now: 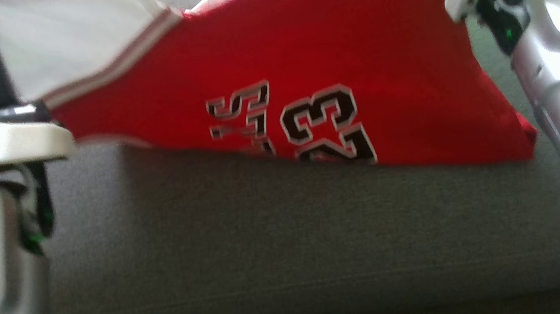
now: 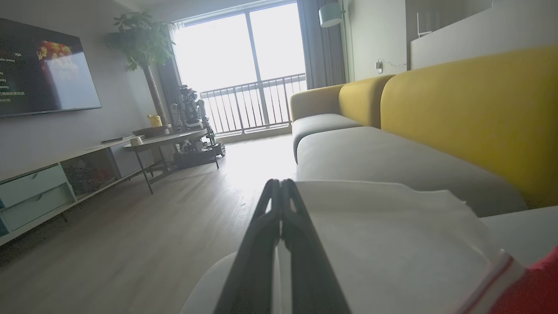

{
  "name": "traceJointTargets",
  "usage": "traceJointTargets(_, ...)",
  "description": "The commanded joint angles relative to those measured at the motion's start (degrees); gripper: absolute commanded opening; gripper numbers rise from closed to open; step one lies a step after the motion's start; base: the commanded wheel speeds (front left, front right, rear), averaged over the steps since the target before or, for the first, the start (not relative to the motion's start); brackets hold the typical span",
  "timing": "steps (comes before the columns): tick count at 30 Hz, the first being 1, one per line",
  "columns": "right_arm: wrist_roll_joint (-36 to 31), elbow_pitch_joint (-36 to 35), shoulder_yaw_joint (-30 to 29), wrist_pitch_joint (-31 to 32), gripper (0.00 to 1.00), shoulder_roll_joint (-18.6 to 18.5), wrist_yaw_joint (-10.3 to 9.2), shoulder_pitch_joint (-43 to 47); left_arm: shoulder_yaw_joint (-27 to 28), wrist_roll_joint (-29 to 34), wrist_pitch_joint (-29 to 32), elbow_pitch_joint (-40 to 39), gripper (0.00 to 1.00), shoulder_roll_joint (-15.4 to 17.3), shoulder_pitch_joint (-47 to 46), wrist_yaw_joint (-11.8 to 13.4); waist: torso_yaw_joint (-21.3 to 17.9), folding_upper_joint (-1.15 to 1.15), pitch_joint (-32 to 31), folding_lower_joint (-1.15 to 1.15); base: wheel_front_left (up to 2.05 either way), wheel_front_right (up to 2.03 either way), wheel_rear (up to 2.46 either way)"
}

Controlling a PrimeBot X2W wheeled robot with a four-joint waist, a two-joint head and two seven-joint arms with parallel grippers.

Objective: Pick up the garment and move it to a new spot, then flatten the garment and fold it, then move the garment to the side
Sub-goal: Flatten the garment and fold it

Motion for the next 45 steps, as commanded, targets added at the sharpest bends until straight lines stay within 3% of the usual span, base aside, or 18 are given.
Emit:
traceJointTargets(1, 1.8, -1.4, 1.7, -1.6, 0.0, 1.0, -0.02, -4.1, 3.6, -0.3, -0.7, -2.9, 0.0, 2.3, -3.2, -0.5, -1.4, 0.0, -1.6, 0.0, 0.0, 0.0, 0.0)
traceJointTargets(6, 7.8, -1.4, 6.0, -5.1, 0.0, 1.0, -0.02, -6.9, 6.4, -2.0, -0.7, -3.2, 0.0, 2.5, -6.0, -4.2, -3.3, 0.0, -5.4, 0.0, 0.0, 0.0, 0.0)
traceJointTargets(12, 10.8, -4.1, 8.2, -6.0, 0.0, 1.0, -0.02, -7.8, 6.9, -1.9, -0.7, -1.5, 0.0, 3.4, -11.8, -6.8, -5.0, 0.0, -10.4, 0.0, 0.0, 0.0, 0.0)
traceJointTargets(18, 11.5, -4.3, 9.2, -6.0, 0.0, 1.0, -0.02, -8.8, 6.1, -1.3, 0.3, 2.2, 0.0, 5.4, -19.2, -8.6, -6.3, 0.0, -14.3, 0.0, 0.0, 0.0, 0.0)
traceJointTargets(28, 7.6, -4.6, 4.9, -6.0, 0.0, -0.2, -0.02, -14.0, 2.9, 1.0, 3.5, 5.8, 0.0, 7.4, -31.2, -11.0, -7.1, 0.0, -15.2, 0.0, 0.0, 0.0, 0.0)
traceJointTargets(34, 5.0, -4.9, 3.1, -4.9, 0.0, -0.3, -0.02, -17.1, 2.1, 0.5, 6.2, 8.9, 0.0, 7.6, -36.2, -12.2, -6.9, 0.0, -13.0, 0.0, 0.0, 0.0, 0.0)
traceJointTargets(40, -0.4, -5.2, 1.5, -0.1, 0.0, -0.1, -0.02, -23.1, -0.5, -1.8, 9.5, 16.7, 0.0, 7.2, -46.7, -14.9, -6.1, 0.0, -3.3, 0.0, 0.0, 0.0, 0.0)
traceJointTargets(45, -6.0, -7.5, -1.7, 1.8, 0.0, -0.8, -0.02, -26.9, -4.5, -0.4, 7.1, 23.8, 0.0, 6.4, -57.2, -15.7, -4.9, 0.0, 5.0, 0.0, 0.0, 0.0, 0.0)
